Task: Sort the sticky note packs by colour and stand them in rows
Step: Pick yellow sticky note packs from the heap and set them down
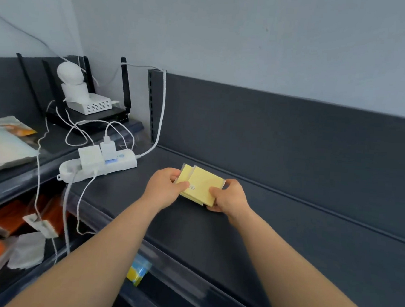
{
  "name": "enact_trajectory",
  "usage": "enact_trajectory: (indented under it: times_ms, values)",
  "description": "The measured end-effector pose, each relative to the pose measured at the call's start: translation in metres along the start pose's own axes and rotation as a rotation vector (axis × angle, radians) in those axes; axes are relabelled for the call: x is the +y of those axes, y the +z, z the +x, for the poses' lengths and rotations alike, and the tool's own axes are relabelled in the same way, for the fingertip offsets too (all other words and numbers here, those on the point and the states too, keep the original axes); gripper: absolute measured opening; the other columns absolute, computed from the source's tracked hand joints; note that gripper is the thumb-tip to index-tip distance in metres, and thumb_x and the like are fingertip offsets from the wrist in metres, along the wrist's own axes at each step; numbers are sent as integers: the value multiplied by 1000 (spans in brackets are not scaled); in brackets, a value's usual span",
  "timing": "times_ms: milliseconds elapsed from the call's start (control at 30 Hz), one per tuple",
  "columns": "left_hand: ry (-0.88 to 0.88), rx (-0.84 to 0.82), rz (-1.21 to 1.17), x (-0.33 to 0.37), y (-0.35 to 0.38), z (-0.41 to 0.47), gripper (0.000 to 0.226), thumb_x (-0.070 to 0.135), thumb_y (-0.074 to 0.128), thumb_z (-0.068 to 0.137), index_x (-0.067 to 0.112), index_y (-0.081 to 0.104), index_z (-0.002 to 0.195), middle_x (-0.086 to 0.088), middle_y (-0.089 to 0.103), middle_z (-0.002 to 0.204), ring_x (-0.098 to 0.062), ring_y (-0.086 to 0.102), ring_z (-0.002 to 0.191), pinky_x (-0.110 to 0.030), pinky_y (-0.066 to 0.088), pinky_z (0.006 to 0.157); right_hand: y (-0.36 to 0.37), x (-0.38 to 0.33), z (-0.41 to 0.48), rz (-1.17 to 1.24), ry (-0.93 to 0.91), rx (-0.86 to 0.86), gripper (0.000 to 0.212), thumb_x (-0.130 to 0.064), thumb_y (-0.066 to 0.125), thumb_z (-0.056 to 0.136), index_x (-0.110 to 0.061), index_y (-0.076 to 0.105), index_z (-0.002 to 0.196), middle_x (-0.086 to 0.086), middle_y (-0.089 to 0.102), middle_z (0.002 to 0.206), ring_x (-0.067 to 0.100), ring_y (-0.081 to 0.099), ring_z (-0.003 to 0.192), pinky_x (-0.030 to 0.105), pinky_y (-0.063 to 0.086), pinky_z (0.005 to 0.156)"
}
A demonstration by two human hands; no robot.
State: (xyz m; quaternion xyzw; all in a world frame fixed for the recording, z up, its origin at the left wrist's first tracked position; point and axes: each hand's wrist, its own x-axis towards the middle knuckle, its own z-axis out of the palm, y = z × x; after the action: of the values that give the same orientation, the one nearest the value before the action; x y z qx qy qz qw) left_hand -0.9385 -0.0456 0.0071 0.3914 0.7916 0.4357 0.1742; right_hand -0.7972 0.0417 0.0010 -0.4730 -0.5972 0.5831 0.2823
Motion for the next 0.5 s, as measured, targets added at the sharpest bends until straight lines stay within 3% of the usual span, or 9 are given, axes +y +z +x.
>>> enact_trajectory:
  times_ms: [100, 200, 333, 400, 500]
  values:
    - [39, -61, 77, -8, -5, 16, 25, 20, 67, 87, 14, 68, 111, 0, 70, 105, -18, 64, 99, -35, 50, 89, 15, 2, 11, -118, -19, 70, 23, -10, 55, 92, -10, 43, 113, 10, 58, 115, 26, 65, 95, 35, 60, 65]
    - [55, -103, 147, -15, -3, 26, 17, 22, 64, 89, 12, 70, 101, -5, 71, 101, -22, 65, 95, -40, 51, 87, 23, 4, 13, -390, -107, 115, 32, -20, 54, 92, -4, 48, 119, 8, 60, 107, 22, 60, 87, 34, 53, 69]
    - [54, -104, 175, -26, -2, 33, 38, 29, 67, 88, 10, 61, 121, -3, 63, 118, -20, 60, 105, -27, 43, 85, 28, 10, 11, -567, -129, 156, 38, -29, 55, 94, -4, 49, 123, 12, 55, 118, 25, 58, 91, 30, 42, 70]
    - [63, -105, 205, -29, -2, 33, 46, 34, 66, 89, 10, 56, 128, -6, 58, 124, -23, 58, 110, -29, 43, 88, 30, 11, 8, -578, -140, 176, 39, -29, 55, 93, -3, 51, 122, 14, 53, 121, 24, 56, 88, 30, 41, 69]
    - [125, -91, 349, -24, -4, 27, 36, 38, 56, 93, 15, 58, 121, -8, 57, 121, -28, 52, 111, -38, 45, 93, 26, 11, 1, -596, -181, 210, 29, -30, 54, 95, -8, 53, 114, 10, 51, 116, 21, 50, 86, 29, 39, 69]
